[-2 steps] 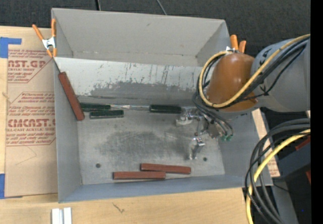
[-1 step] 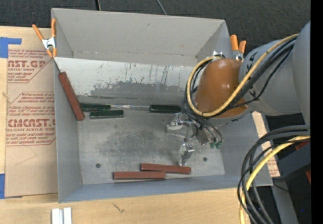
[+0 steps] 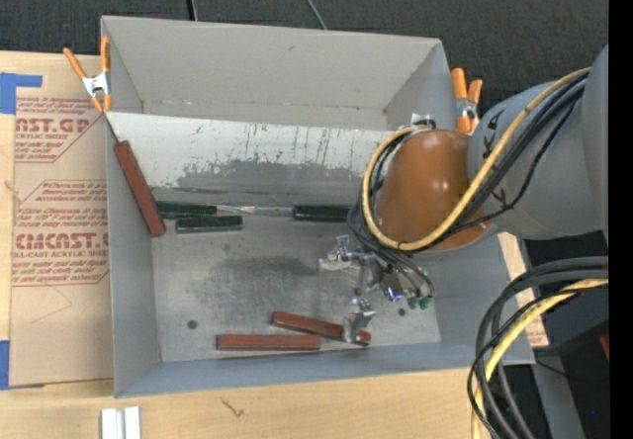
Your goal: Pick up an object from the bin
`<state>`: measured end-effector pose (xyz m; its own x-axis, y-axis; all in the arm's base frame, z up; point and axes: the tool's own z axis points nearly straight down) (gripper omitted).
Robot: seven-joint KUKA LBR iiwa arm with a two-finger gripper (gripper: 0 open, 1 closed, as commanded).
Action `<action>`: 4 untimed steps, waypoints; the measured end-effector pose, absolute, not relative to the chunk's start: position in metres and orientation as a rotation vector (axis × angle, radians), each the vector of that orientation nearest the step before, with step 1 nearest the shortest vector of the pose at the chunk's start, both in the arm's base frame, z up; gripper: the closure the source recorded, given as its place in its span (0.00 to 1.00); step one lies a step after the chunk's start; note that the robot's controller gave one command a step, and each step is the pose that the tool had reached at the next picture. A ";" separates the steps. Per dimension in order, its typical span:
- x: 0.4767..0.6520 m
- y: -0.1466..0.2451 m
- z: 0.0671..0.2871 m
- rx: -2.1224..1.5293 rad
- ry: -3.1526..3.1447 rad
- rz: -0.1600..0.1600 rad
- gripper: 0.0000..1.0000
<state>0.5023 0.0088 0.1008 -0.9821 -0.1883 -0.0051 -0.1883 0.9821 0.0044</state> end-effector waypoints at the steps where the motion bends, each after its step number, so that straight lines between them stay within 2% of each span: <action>1: 0.490 -0.002 0.106 -0.292 3.127 0.002 0.00; 2: 0.503 0.012 0.139 -0.457 3.113 0.002 0.00; 3: 0.485 0.052 0.074 -0.539 3.089 0.000 1.00; 4: 0.485 0.052 0.074 -0.538 3.089 0.000 1.00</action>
Offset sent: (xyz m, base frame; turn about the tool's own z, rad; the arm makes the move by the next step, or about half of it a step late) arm 0.0092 0.0099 0.0588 -0.1357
